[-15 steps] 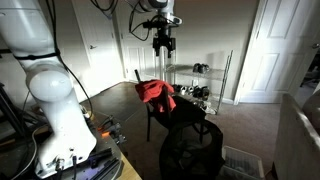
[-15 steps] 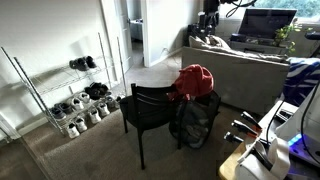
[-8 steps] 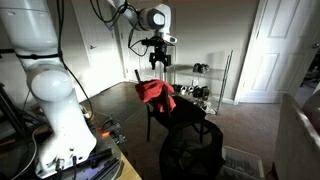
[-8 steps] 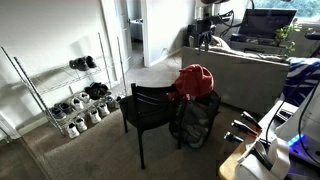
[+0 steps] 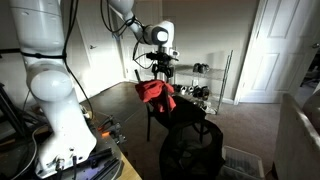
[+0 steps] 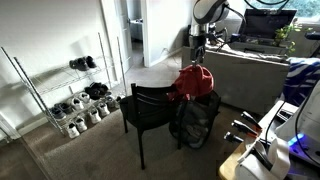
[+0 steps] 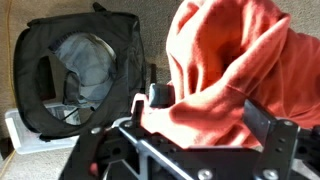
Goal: Put the towel in the black laundry bag.
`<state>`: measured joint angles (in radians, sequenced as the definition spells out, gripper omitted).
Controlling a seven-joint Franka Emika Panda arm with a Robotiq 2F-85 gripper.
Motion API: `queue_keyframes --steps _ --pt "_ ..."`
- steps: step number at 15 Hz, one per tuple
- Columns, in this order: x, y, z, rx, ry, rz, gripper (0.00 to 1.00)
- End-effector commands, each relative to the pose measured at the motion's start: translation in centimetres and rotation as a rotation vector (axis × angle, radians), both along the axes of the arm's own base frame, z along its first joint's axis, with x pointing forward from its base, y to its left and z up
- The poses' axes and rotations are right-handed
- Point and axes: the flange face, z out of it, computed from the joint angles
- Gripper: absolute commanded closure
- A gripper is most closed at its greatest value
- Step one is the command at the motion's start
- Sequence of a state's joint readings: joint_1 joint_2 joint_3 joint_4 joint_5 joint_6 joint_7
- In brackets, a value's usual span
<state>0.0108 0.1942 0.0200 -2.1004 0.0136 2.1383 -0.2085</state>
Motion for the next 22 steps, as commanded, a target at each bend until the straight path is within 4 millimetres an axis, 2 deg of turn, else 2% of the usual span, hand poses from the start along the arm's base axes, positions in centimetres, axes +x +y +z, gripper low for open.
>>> queue_keyframes --steps 1,5,7,8,9,10,11,12,13,15,17,18,20,22 --pt "1.4 -0.8 -0.6 0.042 0.014 0.035 0.0" --pt "2.1 -1.5 -0.5 0.048 0.033 0.045 0.0" --pt "2.3 -1.7 -0.4 0.056 0.042 0.055 0.07" --pt "2.4 -1.7 -0.5 0.06 0.049 0.057 0.2" --pt "2.4 -1.7 -0.4 0.065 0.055 0.063 0.14" --pt "2.5 -1.6 -0.4 0.064 0.063 0.072 0.29" --pt "2.4 -1.5 -0.5 0.073 0.075 0.086 0.38" --pt "2.3 -1.3 -0.6 0.08 0.091 0.106 0.05" --pt "2.2 -1.2 -0.7 0.089 0.113 0.126 0.07" --pt "2.1 -0.9 -0.9 0.102 0.154 0.167 0.0" --pt "2.1 -0.8 -1.0 0.104 0.18 0.193 0.0" --pt "2.1 -0.7 -1.0 0.105 0.182 0.206 0.25" --pt "2.2 -0.6 -1.1 0.109 0.177 0.228 0.29" --pt "2.3 -0.6 -1.1 0.113 0.177 0.24 0.44"
